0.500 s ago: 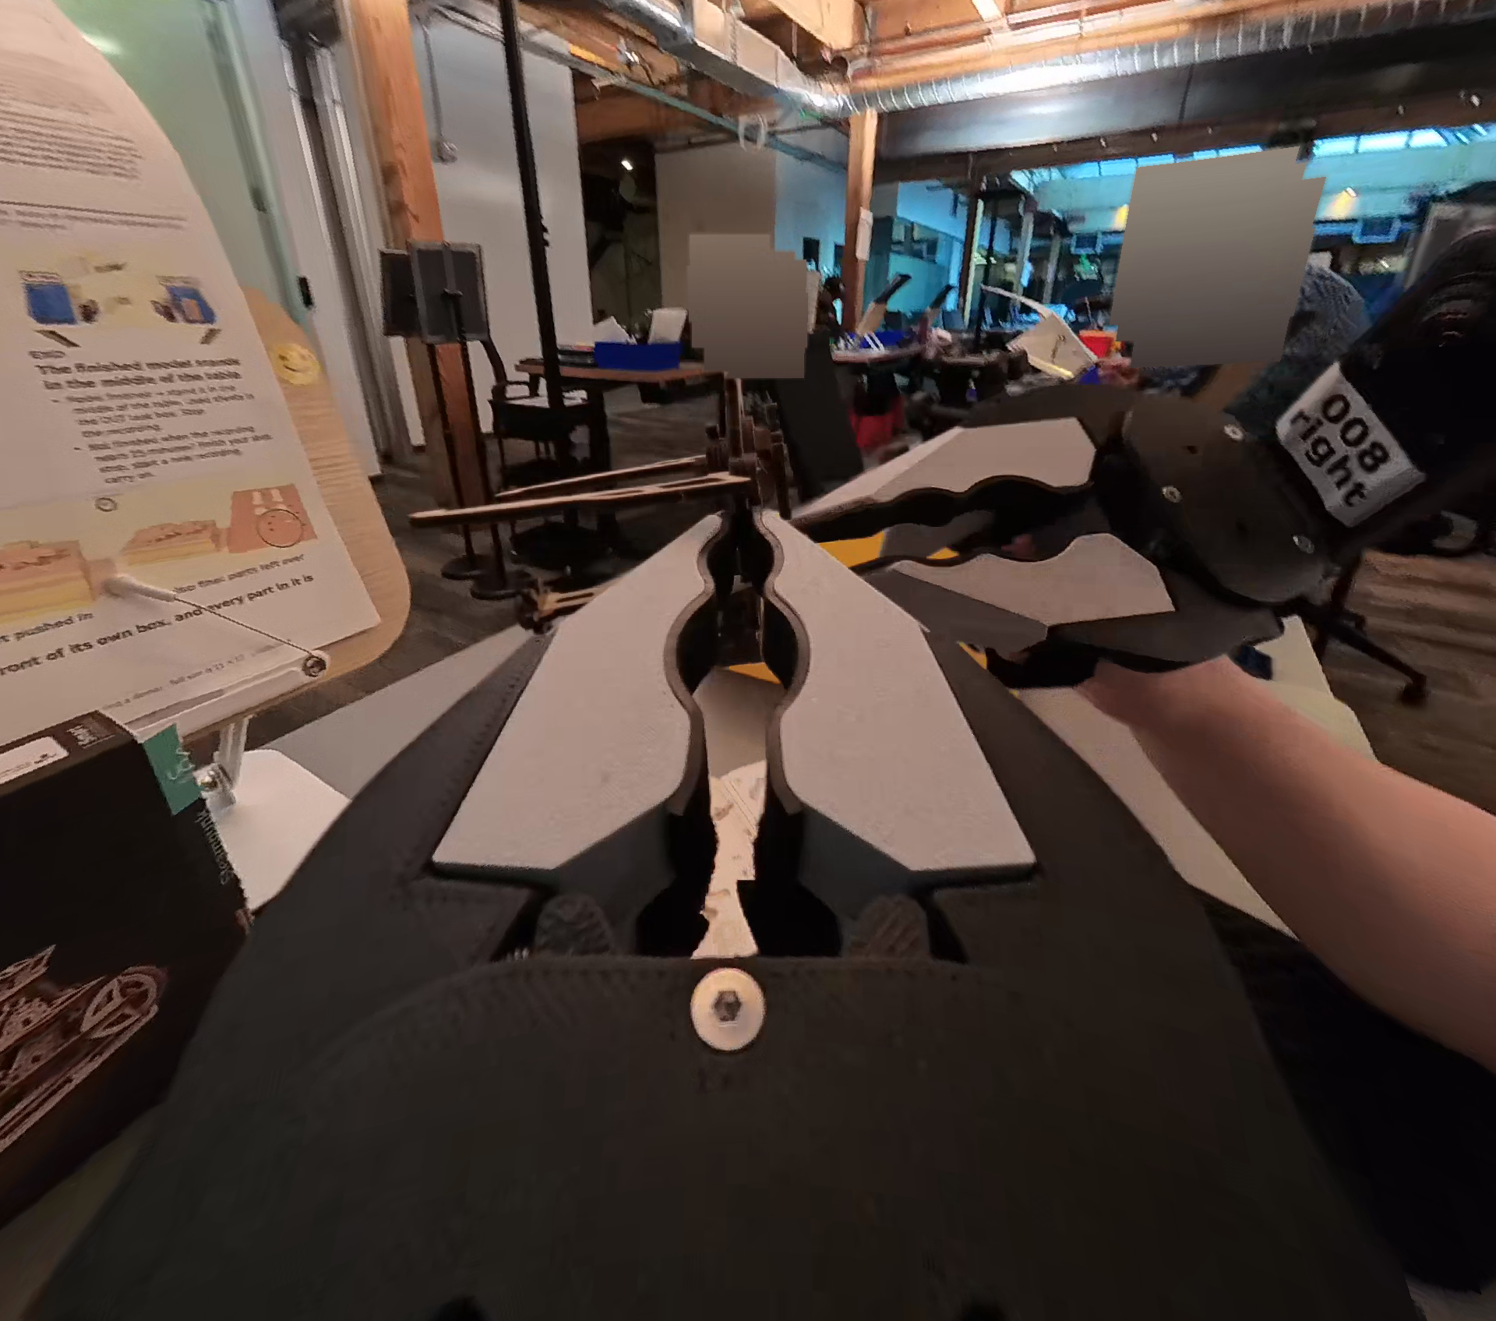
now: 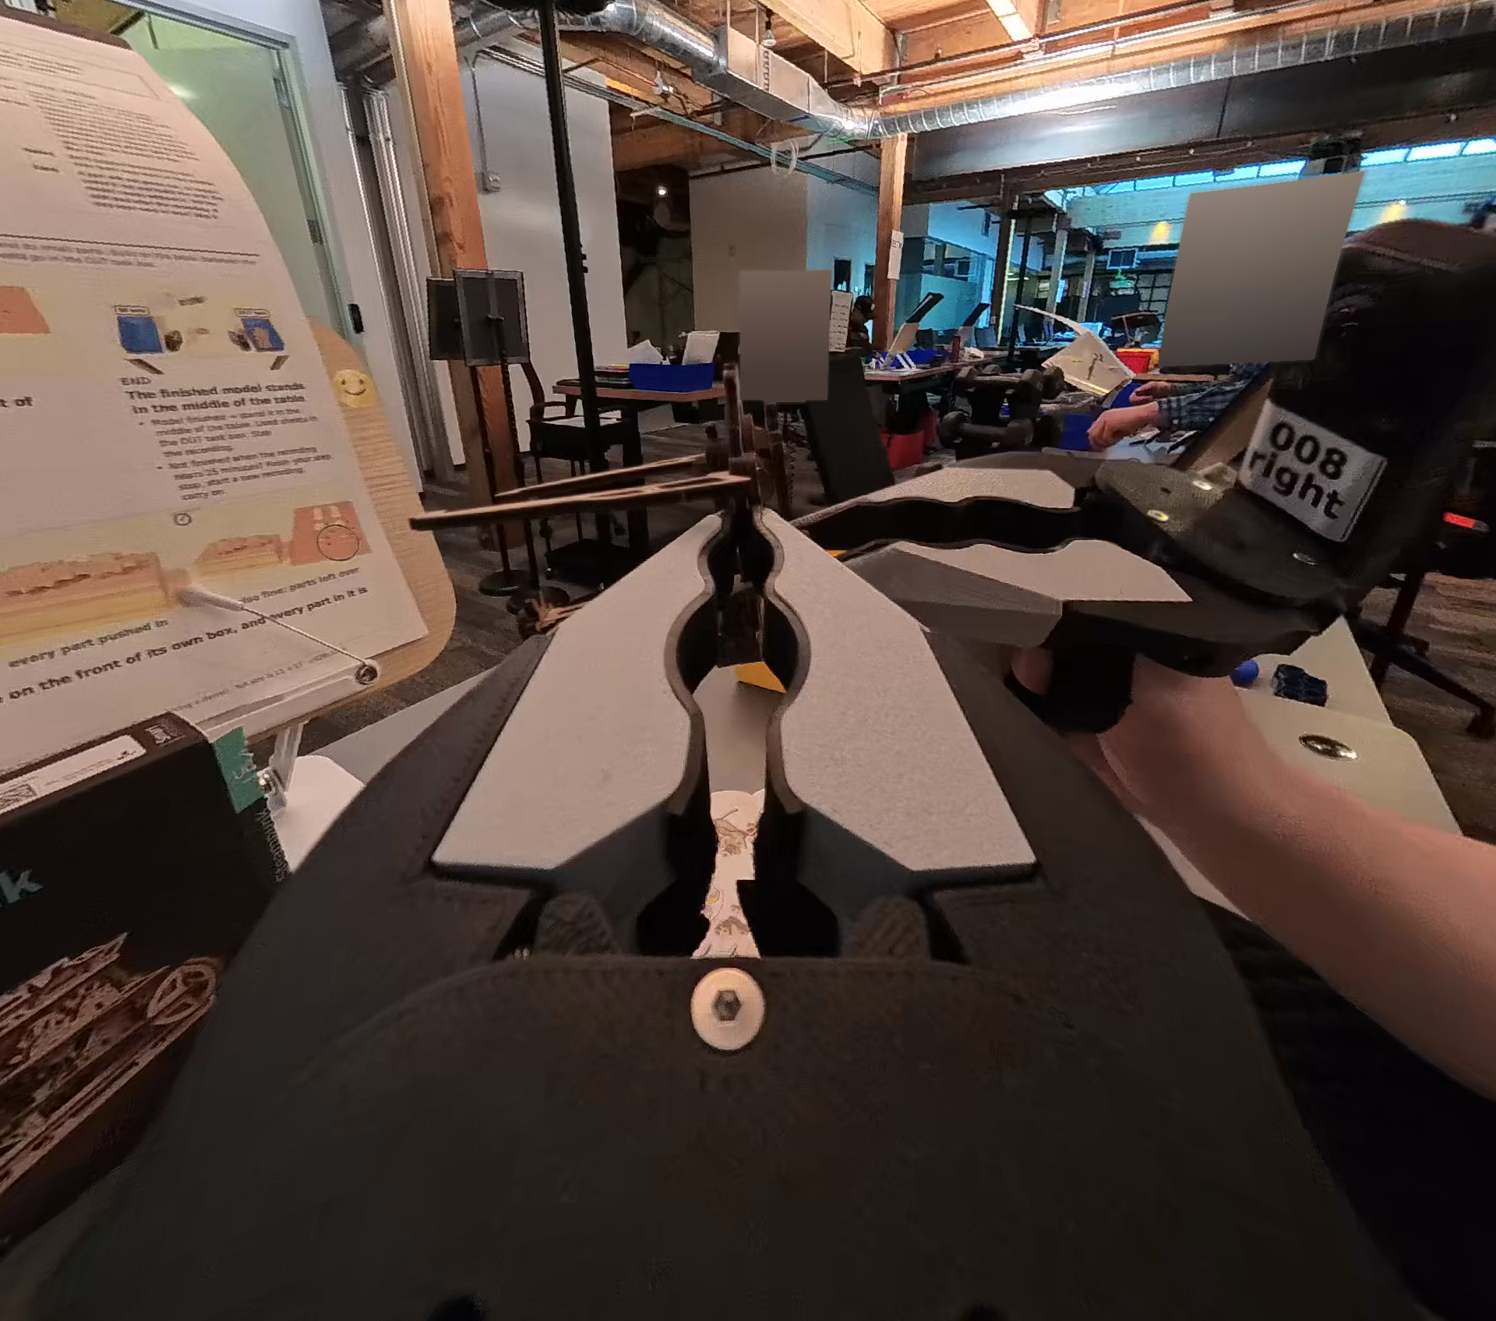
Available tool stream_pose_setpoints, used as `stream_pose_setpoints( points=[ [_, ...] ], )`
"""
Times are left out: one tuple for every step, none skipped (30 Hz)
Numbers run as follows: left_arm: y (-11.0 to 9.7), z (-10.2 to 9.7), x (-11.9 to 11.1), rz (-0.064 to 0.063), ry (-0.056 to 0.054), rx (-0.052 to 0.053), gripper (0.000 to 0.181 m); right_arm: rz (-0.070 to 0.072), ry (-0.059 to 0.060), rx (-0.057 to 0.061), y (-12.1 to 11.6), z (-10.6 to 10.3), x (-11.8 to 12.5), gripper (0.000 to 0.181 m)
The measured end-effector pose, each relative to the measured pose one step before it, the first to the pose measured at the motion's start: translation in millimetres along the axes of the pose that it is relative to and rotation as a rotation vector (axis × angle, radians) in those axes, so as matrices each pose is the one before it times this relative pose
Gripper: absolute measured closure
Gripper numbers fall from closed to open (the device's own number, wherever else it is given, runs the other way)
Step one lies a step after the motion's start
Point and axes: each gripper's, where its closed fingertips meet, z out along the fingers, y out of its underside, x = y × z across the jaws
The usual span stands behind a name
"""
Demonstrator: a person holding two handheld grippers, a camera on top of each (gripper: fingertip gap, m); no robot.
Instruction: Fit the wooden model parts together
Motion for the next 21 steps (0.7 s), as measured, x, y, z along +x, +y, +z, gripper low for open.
stream_pose_setpoints(
  points=[
    [1.15, 0.13, -1.48, -0.0058, -0.0033, -0.0051, 0.181, 0.0242, 0.0005, -0.0010, 1.71, 0.98, 0.48, 0.170],
    [1.09, 0.34, -0.92, -0.0063, -0.0016, -0.0019, 0.181, 0.0193, 0.0024, 0.0005, 1.26, 0.39, 0.45, 0.170],
    [0.54, 0.14, -0.42, -0.0040, -0.0009, 0.0020, 0.181, 0.0027, 0.0039, 0.0093, 0.00, 0.11, 0.07, 0.170],
    [0.02, -0.03, -0.21, -0.0020, -0.0010, 0.0038, 0.181, -0.0097, 0.0084, 0.0044, 0.44, 0.22, 0.05, 0.170],
    [0.73, 0.22, -0.25, 0.0022, -0.0046, -0.0018, 0.181, -0.0143, 0.0114, -0.0028, 0.91, 0.22, 0.23, 0.170],
    [0.63, 0.29, -0.22, 0.0061, -0.0054, -0.0017, 0.181, -0.0215, 0.0118, -0.0029, 0.61, 0.21, -0.13, 0.171],
    [0.05, -0.12, 0.01, 0.0032, -0.0032, 0.0022, 0.181, -0.0415, 0.0099, -0.0014, 0.13, 0.33, -0.47, 0.171],
    [-0.22, -0.12, 0.12, -0.0016, -0.0005, 0.0013, 0.181, -0.0599, 0.0038, 0.0012, -0.47, -0.04, -0.91, 0.171],
    [-0.15, -0.03, 0.83, -0.0037, 0.0076, -0.0031, 0.181, -0.0640, -0.0039, 0.0056, -0.85, -0.94, -0.99, 0.171],
    [-0.15, -0.10, 1.02, -0.0095, 0.0110, -0.0065, 0.181, -0.0458, -0.0101, -0.0002, -0.10, -1.05, -0.87, 0.170],
    [-0.67, -0.21, 0.90, -0.0145, 0.0115, -0.0027, 0.181, -0.0286, -0.0149, -0.0024, 0.43, -0.90, -0.29, 0.171],
    [-0.36, 0.04, 1.56, -0.0210, 0.0162, -0.0027, 0.181, -0.0091, -0.0120, 0.0062, -0.41, -1.36, 0.39, 0.171],
    [-1.01, -0.07, 1.76, -0.0295, 0.0180, 0.0041, 0.181, 0.0049, -0.0089, 0.0221, -2.25, -1.70, 0.08, 0.171],
    [-1.30, -0.33, 1.75, -0.0379, 0.0186, 0.0100, 0.181, 0.0002, -0.0026, 0.0273, -2.60, -1.46, 0.11, 0.171],
    [-0.14, 0.01, 1.05, -0.0383, 0.0152, 0.0033, 0.181, -0.0048, 0.0038, 0.0164, -0.80, -0.74, 0.27, 0.171],
    [0.36, 0.16, 0.12, -0.0273, 0.0085, 0.0010, 0.181, -0.0056, 0.0069, 0.0105, -0.08, -0.50, 0.03, 0.170],
    [0.27, 0.17, 0.29, -0.0180, 0.0085, 0.0042, 0.181, -0.0108, 0.0122, 0.0137, -0.73, -0.31, 0.11, 0.171],
    [-0.14, -0.07, 0.30, -0.0152, 0.0073, 0.0067, 0.181, -0.0152, 0.0126, 0.0117, -0.68, -0.28, -0.06, 0.170],
    [-0.29, 0.00, 0.26, -0.0150, 0.0067, 0.0056, 0.181, -0.0196, 0.0124, 0.0117, -0.95, -0.40, -0.06, 0.170],
    [-0.06, 0.00, 0.30, -0.0117, 0.0068, 0.0017, 0.181, -0.0220, 0.0096, 0.0074, -0.69, -0.34, 0.04, 0.170],
    [-0.43, -0.03, 0.26, -0.0003, 0.0053, 0.0027, 0.181, -0.0154, 0.0041, 0.0028, -0.30, -0.21, -0.10, 0.170]
  ],
)
